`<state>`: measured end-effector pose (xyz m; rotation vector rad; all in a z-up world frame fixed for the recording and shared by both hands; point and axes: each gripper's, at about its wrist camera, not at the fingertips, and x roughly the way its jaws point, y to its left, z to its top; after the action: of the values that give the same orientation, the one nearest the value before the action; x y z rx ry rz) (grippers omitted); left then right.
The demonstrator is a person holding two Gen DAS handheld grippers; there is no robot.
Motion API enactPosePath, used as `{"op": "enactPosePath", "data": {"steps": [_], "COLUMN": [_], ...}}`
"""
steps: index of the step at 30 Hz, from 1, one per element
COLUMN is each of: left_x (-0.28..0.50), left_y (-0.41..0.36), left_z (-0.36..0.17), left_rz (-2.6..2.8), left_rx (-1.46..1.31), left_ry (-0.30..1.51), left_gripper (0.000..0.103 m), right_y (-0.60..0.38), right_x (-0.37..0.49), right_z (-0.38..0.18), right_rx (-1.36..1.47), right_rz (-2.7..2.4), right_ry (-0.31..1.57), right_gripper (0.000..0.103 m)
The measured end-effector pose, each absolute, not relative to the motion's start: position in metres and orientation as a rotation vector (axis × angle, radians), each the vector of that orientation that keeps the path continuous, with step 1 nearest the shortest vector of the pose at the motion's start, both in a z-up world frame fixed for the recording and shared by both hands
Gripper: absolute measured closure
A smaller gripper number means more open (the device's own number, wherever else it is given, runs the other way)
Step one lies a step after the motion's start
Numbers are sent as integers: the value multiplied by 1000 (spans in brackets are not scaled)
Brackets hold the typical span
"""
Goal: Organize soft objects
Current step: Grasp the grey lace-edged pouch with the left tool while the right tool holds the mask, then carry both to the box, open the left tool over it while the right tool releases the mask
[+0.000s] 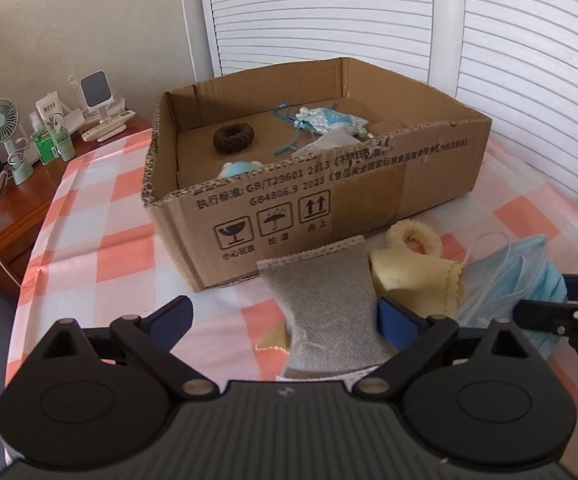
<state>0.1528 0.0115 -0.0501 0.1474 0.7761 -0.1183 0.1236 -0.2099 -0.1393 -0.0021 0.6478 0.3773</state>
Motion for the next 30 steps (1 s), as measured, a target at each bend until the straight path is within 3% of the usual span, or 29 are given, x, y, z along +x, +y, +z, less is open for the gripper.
{"op": "enactPosePath", "data": {"steps": [3, 10, 15, 20, 22, 25, 30], "left_x": [150, 156, 158, 159, 158, 156, 148], "left_y": [18, 10, 10, 19, 22, 28, 33], "left_z": [-49, -54, -53, -48, -43, -36, -22], "left_rz": [-112, -185, -197, -204, -217, -240, -273], "left_rx": [153, 94, 85, 45, 37, 30, 63], "left_ry": [779, 789, 790, 796, 798, 801, 795], "left_gripper": [14, 53, 55, 71, 73, 73, 73], "right_y": [-209, -209, -209, -211, -212, -214, -216], "right_x": [124, 124, 124, 123, 122, 121, 120], "right_z": [-140, -140, -140, -139, -136, -131, -128], "right_rx": [-14, -6, -9, 0, -1, 0, -17], "right_rz": [381, 384, 384, 389, 397, 410, 435], "right_ry": [645, 643, 641, 638, 635, 630, 637], "right_gripper": [64, 64, 64, 65, 73, 76, 74]}}
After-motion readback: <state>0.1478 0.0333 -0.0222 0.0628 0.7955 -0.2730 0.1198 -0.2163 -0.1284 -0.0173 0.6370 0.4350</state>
